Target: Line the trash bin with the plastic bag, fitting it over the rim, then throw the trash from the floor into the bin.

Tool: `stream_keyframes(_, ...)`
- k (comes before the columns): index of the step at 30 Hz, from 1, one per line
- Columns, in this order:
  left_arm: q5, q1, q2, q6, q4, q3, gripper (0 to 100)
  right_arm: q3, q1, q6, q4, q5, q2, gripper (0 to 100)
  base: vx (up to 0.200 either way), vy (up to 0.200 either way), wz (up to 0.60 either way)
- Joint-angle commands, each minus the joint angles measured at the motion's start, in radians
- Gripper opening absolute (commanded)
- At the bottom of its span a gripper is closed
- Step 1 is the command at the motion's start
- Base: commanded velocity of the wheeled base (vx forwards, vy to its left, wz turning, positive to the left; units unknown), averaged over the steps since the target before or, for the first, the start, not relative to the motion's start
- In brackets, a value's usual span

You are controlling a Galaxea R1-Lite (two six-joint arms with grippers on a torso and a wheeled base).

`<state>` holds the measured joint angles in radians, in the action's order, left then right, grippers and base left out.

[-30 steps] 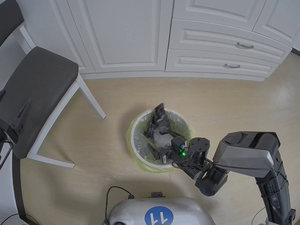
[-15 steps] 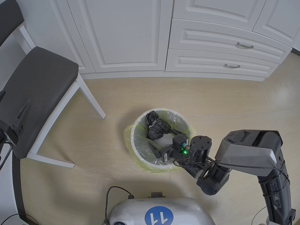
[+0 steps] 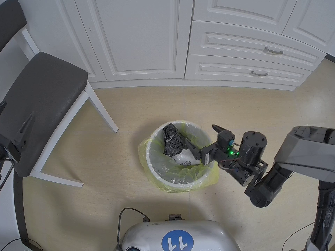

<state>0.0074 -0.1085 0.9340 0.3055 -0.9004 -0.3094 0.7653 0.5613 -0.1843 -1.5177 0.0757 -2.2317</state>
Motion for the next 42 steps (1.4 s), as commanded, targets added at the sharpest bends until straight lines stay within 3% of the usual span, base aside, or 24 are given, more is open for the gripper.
stream_keyframes(1, 0.0, -0.002, 0.002, 0.001, 0.002, 0.004, 100, -0.035, -0.052, -0.011, 0.044, 0.001, 0.112, 100, 0.0, 0.0, 0.0)
stream_keyframes(5, -0.001, -0.002, 0.019, 0.004, 0.002, 0.023, 100, -0.089, -0.104, -0.009, 0.149, 0.021, 0.211, 100, 0.0, 0.0, 0.0)
stream_keyframes(8, 0.0, -0.026, 0.023, 0.049, 0.002, 0.038, 100, -0.116, -0.13, -0.004, 0.232, 0.093, 0.32, 100, 0.0, 0.0, 0.0)
stream_keyframes(10, 0.0, -0.034, 0.023, 0.064, 0.002, 0.042, 100, -0.123, -0.135, -0.003, 0.252, 0.107, 0.345, 100, 0.0, 0.0, 0.0)
stream_keyframes(11, 0.003, -0.036, 0.023, 0.119, -0.003, 0.056, 100, -0.15, -0.164, 0.011, 0.358, 0.156, 0.445, 100, 0.0, 0.0, 0.0)
stream_keyframes(13, 0.005, -0.026, 0.029, 0.141, -0.006, 0.059, 100, -0.169, -0.184, 0.055, 0.468, 0.18, 0.531, 100, 0.0, 0.0, 0.0)
stream_keyframes(19, 0.006, -0.014, 0.019, 0.124, -0.008, 0.049, 100, -0.244, -0.184, 0.2, 0.669, 0.193, 0.785, 100, 0.0, 0.0, 0.0)
stream_keyframes(25, 0.006, -0.014, -0.026, -0.016, -0.009, 0.01, 100, -0.366, -0.228, 0.238, 0.674, 0.199, 1.026, 100, 0.0, 0.0, 0.0)
stream_keyframes(32, 0.011, -0.013, -0.057, -0.18, 0.006, 0.026, 100, -0.374, -0.287, 0.241, 0.683, 0.197, 1.245, 100, 0.0, 0.0, 0.0)
stream_keyframes(42, 0.016, -0.011, -0.193, -0.204, 0.009, 0.03, 100, -0.35, -0.324, 0.218, 0.691, 0.199, 1.575, 100, 0.0, 0.0, 0.0)
